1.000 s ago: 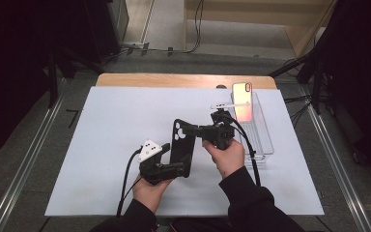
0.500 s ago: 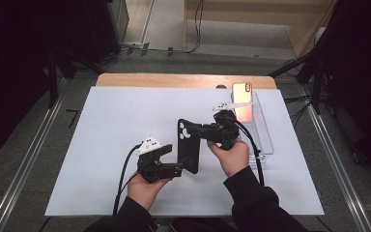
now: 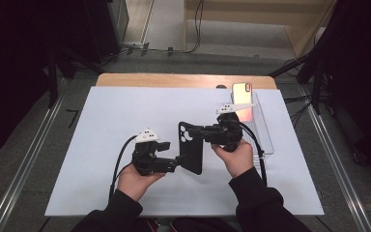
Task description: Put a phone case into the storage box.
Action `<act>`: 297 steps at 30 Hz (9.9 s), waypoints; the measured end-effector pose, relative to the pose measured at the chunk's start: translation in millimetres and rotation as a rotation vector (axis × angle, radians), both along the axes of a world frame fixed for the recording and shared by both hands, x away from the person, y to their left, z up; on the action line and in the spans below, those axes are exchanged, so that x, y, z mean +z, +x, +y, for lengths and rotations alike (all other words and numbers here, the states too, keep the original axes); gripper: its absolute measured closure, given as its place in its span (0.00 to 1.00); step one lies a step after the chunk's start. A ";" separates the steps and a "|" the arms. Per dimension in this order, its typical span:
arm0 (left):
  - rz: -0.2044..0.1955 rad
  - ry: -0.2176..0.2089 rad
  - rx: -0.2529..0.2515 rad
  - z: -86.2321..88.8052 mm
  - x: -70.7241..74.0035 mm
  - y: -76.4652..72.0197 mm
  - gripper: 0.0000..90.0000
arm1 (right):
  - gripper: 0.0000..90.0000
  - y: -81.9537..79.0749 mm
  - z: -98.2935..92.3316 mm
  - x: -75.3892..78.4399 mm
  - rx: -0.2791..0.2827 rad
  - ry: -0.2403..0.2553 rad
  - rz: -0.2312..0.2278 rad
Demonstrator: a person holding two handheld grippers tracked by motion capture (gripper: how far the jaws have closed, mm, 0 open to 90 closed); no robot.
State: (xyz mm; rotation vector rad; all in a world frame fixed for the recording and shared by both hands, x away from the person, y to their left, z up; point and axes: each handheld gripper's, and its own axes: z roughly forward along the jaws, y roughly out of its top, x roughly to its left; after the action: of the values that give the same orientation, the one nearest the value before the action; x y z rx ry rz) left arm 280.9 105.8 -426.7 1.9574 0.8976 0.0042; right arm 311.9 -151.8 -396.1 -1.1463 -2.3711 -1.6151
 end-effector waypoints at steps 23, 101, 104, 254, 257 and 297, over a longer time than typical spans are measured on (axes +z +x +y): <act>-0.030 -0.031 -0.249 22.5 24.9 24.3 0.19 | 0.86 -7.2 -10.2 1.4 0.183 -0.027 -0.046; 0.079 -0.002 -0.168 40.1 53.6 40.9 0.85 | 0.00 -12.3 6.3 -8.2 0.160 -0.051 -0.100; 0.081 0.013 -0.129 40.9 54.8 41.2 0.85 | 0.00 -13.3 8.6 -8.8 0.128 -0.059 -0.106; 0.003 0.100 -0.121 79.7 -10.5 -10.5 0.35 | 0.13 32.8 -139.4 31.8 -0.522 -0.153 -0.136; 0.006 0.103 -0.122 80.7 -10.4 -10.5 0.35 | 0.13 38.0 -141.7 25.9 -0.561 -0.171 -0.130; 0.021 0.121 -0.131 77.0 -16.5 -7.6 0.35 | 0.13 138.6 -118.4 -47.5 -0.776 -0.316 0.002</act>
State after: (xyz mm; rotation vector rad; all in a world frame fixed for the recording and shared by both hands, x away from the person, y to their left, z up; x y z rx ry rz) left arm 273.3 182.8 -443.2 2.1296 0.7970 -0.0389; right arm 450.4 -270.2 -443.6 -2.3418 -2.3741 -1.3680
